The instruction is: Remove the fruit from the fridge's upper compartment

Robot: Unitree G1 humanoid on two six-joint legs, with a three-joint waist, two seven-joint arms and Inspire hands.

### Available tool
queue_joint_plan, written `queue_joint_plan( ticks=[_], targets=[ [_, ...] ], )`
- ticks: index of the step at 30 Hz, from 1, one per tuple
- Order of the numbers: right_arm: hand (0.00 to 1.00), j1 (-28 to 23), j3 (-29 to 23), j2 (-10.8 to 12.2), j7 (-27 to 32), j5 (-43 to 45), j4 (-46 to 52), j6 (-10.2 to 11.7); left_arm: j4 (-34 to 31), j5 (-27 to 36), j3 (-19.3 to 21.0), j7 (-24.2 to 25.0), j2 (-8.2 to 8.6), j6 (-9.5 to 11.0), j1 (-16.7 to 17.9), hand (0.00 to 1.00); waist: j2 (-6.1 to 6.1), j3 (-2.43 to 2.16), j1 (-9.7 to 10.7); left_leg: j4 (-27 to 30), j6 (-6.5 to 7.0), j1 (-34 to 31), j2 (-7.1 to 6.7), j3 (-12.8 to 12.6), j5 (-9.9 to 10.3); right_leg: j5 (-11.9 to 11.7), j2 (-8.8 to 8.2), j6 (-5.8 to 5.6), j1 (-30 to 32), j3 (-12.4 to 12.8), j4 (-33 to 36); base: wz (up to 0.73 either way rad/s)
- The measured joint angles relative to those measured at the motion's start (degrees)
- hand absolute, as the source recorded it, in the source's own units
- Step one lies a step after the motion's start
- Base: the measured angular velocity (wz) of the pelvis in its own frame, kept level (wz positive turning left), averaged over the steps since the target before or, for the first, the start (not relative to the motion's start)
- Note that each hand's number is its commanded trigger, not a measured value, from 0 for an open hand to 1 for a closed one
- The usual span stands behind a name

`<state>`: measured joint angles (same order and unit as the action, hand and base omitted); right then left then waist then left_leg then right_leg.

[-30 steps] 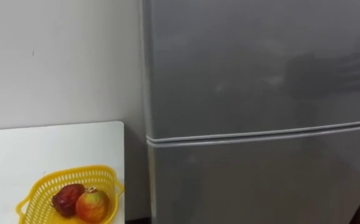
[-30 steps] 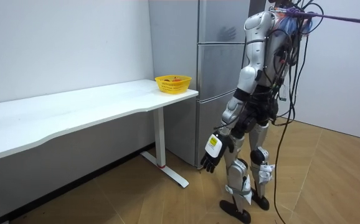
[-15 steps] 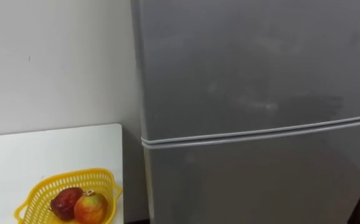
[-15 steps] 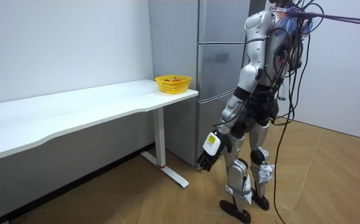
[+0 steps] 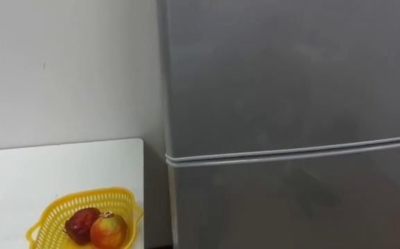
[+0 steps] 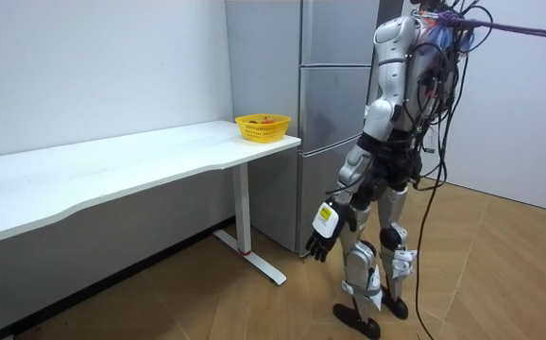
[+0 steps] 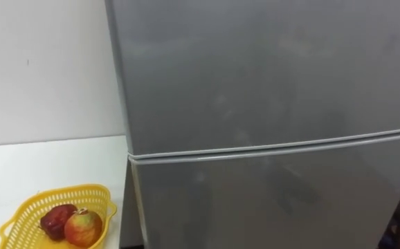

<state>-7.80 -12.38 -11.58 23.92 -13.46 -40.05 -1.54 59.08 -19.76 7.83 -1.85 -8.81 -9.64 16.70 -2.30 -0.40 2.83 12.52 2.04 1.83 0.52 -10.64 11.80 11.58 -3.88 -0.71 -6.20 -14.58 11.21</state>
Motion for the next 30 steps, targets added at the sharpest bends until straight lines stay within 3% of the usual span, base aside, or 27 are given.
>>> queue_joint_plan(
  ticks=[7, 13, 20, 26, 30],
  targets=[
    [0.0, 0.1, 2.08, 0.31, -7.71, 1.33, -16.29, -1.1, 0.83, 0.0, 0.09, 1.2, 0.46, -0.01, -0.12, 0.0, 0.31, 0.17, -0.31, 0.45, 0.08, 0.0, -0.3, 0.85, 0.07, 0.18, -0.17, -0.09, -0.72, -0.8, -0.73, 0.08],
    [0.0, -0.12, 4.55, 0.48, -16.41, 9.01, -22.19, -1.1, 0.86, -0.12, 0.66, 3.77, 0.36, -0.07, -0.29, 0.0, 0.25, 0.27, -1.06, 0.33, 0.05, -0.1, -0.4, 1.47, 0.06, 0.23, -0.06, -0.1, -0.81, -1.22, -1.63, 0.04],
    [0.0, 0.36, 9.59, 0.53, -21.69, 17.92, -24.96, -1.95, 1.09, -0.23, 0.28, 4.84, 0.34, -0.19, -1.61, 0.0, -0.13, 0.39, -3.23, 0.81, -0.05, -0.31, -0.4, 1.61, 0.14, 0.24, 0.0, -0.07, -0.83, -1.37, -1.74, 0.0],
    [0.0, 0.98, 11.27, 0.59, -22.97, 31.5, -24.96, -2.54, 1.31, -1.21, 0.17, 5.05, 0.35, -0.88, -1.64, 0.0, -0.25, 0.55, -3.37, 1.09, -0.06, -0.31, -0.36, 1.64, 0.61, 0.54, 0.0, -0.14, -1.2, -1.37, -1.55, 0.0],
    [0.0, 0.53, 13.11, 0.58, -23.38, 38.79, -24.97, -4.59, 1.41, -1.18, -0.18, 4.9, 0.37, -1.35, -1.57, 0.0, -0.1, 0.52, -3.38, 1.09, -0.04, -0.13, -0.39, 1.74, 0.81, 0.66, -0.03, -0.23, -1.38, -1.34, -1.42, 0.0]
  ],
)
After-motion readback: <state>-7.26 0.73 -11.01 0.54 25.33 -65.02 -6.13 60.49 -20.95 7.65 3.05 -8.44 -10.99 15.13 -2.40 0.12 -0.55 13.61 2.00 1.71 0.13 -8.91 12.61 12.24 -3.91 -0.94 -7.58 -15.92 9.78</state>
